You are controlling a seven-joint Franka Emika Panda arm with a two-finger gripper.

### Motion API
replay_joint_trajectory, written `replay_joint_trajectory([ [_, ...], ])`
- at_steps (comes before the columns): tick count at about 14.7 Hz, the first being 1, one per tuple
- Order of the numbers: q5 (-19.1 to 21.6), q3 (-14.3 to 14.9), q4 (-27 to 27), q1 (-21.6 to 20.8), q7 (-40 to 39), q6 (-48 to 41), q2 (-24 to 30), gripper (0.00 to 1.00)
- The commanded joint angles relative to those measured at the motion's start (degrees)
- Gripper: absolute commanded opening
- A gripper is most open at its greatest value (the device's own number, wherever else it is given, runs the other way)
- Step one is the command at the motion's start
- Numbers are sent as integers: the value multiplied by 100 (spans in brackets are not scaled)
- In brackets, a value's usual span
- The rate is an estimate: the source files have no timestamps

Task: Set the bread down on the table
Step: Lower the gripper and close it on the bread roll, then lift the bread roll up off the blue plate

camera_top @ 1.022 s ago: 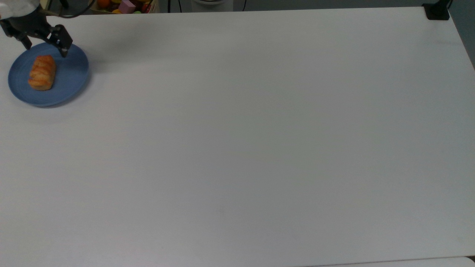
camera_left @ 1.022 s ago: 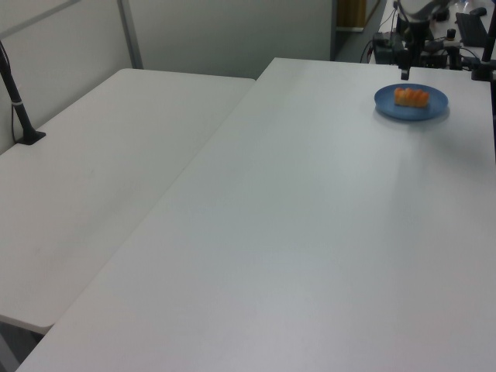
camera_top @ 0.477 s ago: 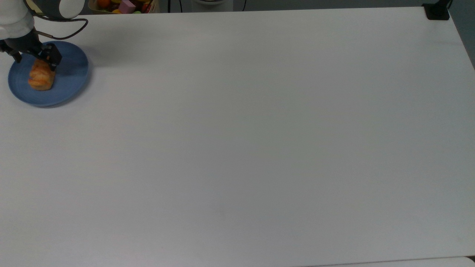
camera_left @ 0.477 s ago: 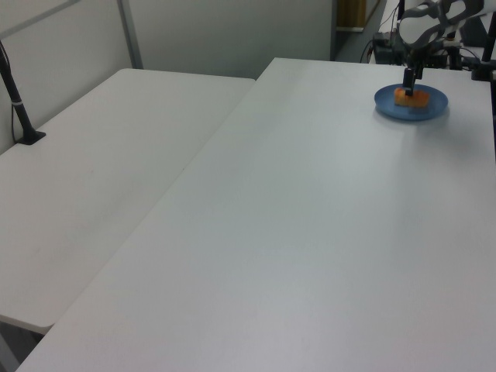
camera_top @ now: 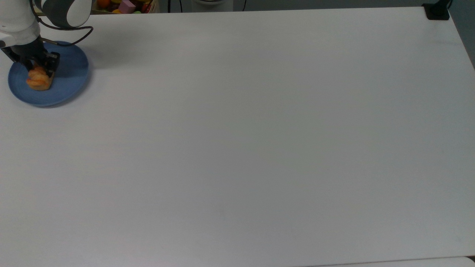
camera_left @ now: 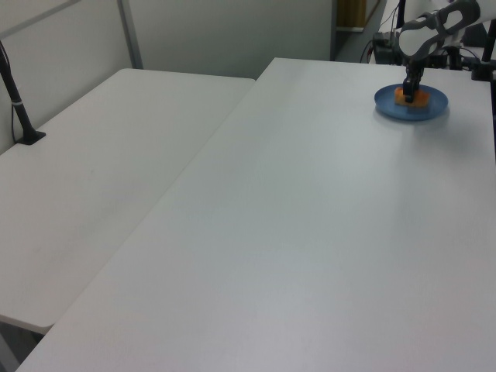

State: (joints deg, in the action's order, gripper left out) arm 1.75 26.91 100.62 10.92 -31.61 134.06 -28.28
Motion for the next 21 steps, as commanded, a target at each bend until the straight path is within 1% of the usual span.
replay_joint_trajectory([
  [1,141,-2,151,-46,-345,147,94,11],
  [2,132,7,143,-64,-407,112,112,3],
  [3,123,7,151,-64,-460,85,130,0],
  [6,132,16,116,-64,-513,-37,278,0],
  [9,123,-2,-24,-134,-504,-659,533,0],
  [10,132,-10,-164,-169,-443,-906,656,0],
  [12,150,-37,-462,-213,-320,-1354,718,0],
  [13,158,-63,-716,-274,-93,-1652,762,0],
  [14,167,-159,-893,-319,66,-1820,771,0],
  [16,202,-457,-1262,-337,443,-2260,798,0],
  [19,202,-914,-1491,-354,1058,-2349,894,0],
  [21,211,-1065,-1615,-503,1297,-2385,886,0],
])
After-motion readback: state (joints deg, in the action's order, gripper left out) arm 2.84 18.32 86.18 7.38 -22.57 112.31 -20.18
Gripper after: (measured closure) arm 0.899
